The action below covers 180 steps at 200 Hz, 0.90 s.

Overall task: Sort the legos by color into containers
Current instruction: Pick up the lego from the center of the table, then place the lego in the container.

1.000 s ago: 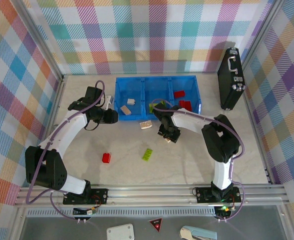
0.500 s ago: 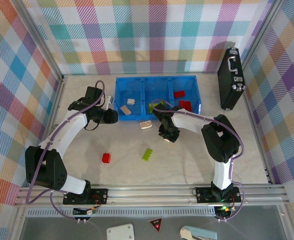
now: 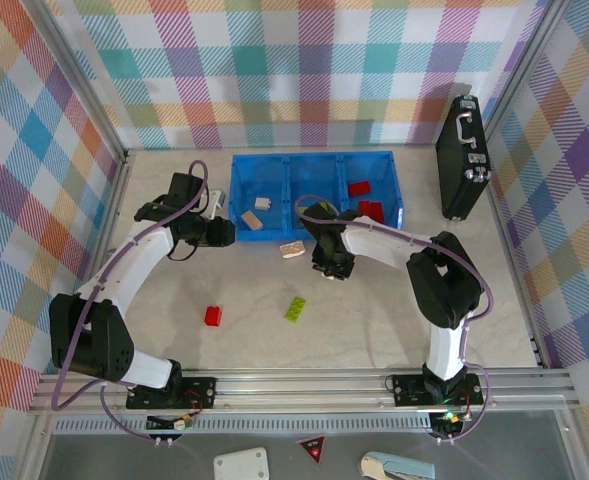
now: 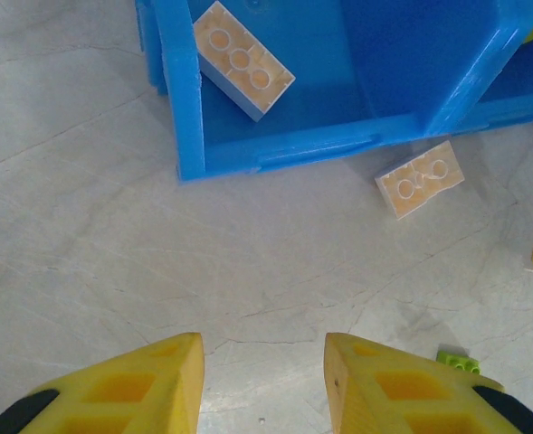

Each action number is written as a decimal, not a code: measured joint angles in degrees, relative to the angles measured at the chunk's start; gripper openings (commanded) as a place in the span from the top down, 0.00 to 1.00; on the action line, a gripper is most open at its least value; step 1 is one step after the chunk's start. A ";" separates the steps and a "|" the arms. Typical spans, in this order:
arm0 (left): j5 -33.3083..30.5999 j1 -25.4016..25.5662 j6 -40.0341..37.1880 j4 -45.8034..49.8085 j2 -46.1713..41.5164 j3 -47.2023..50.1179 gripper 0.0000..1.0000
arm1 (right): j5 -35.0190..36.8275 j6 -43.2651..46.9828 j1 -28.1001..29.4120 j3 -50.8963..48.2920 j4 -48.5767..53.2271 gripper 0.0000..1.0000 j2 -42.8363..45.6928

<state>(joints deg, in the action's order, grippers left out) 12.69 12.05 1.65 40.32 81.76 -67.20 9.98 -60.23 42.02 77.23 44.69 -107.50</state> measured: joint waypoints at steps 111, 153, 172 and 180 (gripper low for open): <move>-2.36 -1.51 0.00 -0.39 -2.05 0.33 0.60 | -0.83 16.00 4.09 24.65 1.44 0.64 -8.22; -2.32 -1.77 0.00 -0.39 -2.10 0.31 0.60 | -1.40 21.14 4.20 35.06 1.68 0.64 -15.50; -2.32 -1.77 0.02 -0.39 -2.10 0.33 0.60 | -1.40 22.18 4.33 40.00 1.73 0.64 -18.56; -2.32 -1.77 0.02 -0.39 -2.10 0.33 0.60 | -1.09 22.38 4.48 41.44 1.70 0.63 -19.50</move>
<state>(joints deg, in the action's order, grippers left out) 10.37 10.28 1.67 39.92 79.66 -66.87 8.88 -37.85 46.50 118.67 46.39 -127.00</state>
